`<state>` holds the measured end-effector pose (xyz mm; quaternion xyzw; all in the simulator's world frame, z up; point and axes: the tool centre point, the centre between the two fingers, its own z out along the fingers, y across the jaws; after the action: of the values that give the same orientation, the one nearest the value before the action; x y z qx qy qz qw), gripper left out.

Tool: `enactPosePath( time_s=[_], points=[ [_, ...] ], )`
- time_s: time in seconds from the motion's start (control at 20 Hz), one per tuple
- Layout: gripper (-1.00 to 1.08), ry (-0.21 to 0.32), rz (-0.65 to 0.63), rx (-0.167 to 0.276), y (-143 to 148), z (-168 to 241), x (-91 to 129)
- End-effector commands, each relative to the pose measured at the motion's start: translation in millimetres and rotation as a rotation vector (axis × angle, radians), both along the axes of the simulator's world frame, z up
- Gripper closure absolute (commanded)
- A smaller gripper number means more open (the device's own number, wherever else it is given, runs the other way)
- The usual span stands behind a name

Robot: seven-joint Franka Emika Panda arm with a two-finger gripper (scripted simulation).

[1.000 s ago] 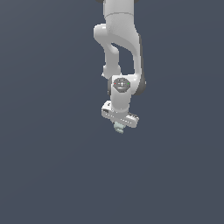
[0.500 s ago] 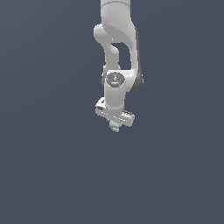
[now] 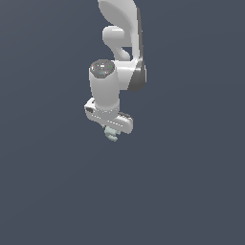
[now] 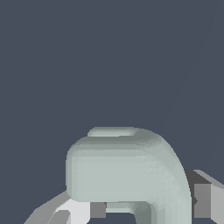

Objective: Pick up the object and move it to a goal position.

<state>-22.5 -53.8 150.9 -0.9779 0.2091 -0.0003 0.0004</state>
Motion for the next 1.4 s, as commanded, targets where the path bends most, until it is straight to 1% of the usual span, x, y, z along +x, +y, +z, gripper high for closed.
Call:
enactPosePath(
  time_s=[0.0,0.3,0.7,1.05,1.35],
  points=[
    [1.08,0.000,0.000,0.001,-19,23,7],
    [1.08,0.000,0.000,0.001,-66,78,25],
    [1.08,0.000,0.001,0.000,-115,135,46],
    [1.08,0.001,0.001,0.000,-147,173,61],
    [1.08,0.001,0.001,0.000,-164,193,70]
  ],
)
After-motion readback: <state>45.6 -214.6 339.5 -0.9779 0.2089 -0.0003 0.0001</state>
